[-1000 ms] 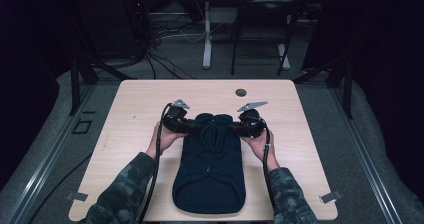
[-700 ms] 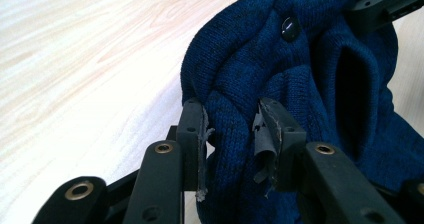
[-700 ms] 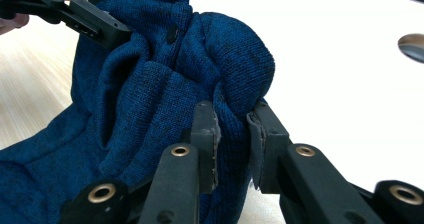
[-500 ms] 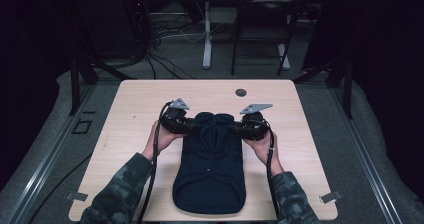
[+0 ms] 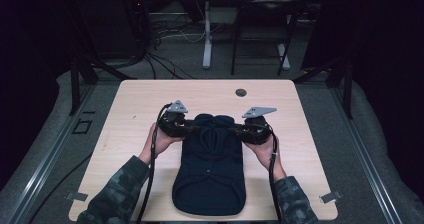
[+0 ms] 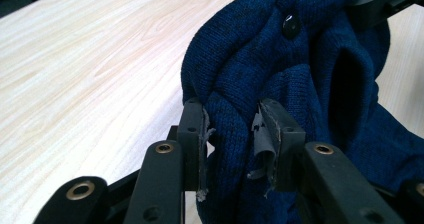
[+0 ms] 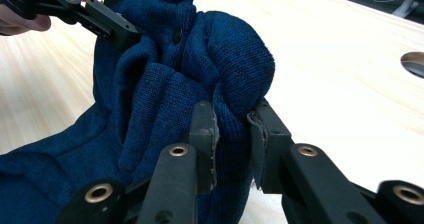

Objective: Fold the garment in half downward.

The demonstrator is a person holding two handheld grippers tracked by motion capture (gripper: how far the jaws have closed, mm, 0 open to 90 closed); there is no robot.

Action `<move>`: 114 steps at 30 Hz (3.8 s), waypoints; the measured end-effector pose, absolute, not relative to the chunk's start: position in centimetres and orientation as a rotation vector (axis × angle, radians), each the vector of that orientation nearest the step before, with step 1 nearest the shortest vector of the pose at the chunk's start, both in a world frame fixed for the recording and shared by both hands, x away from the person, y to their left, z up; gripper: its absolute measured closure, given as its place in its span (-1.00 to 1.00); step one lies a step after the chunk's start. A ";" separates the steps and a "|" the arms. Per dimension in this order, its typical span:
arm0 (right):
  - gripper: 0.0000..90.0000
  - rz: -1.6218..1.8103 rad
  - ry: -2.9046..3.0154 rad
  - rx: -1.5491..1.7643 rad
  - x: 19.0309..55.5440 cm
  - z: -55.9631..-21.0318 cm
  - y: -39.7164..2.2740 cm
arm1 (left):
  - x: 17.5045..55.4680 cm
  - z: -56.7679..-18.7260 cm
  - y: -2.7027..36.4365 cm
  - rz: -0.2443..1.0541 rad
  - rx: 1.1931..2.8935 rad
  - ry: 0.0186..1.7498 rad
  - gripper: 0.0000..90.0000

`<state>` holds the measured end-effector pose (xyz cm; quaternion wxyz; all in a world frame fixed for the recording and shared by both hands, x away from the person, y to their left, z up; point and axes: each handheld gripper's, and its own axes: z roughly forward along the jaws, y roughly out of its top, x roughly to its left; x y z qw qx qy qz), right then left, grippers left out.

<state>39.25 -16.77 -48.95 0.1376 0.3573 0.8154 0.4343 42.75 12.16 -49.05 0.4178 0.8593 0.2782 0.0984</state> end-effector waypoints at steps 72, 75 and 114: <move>0.46 1.305 2.314 0.900 37.9 -46.1 -17.9 | 39.4 -46.1 10.3 0.573 2.167 0.484 0.62; 0.17 1.276 2.387 0.955 38.4 -46.5 -17.7 | 39.3 -46.1 10.3 0.575 2.159 0.466 0.62; 0.76 1.217 2.309 0.722 35.7 -48.0 -15.7 | 39.2 -49.6 11.6 0.441 2.273 0.513 0.49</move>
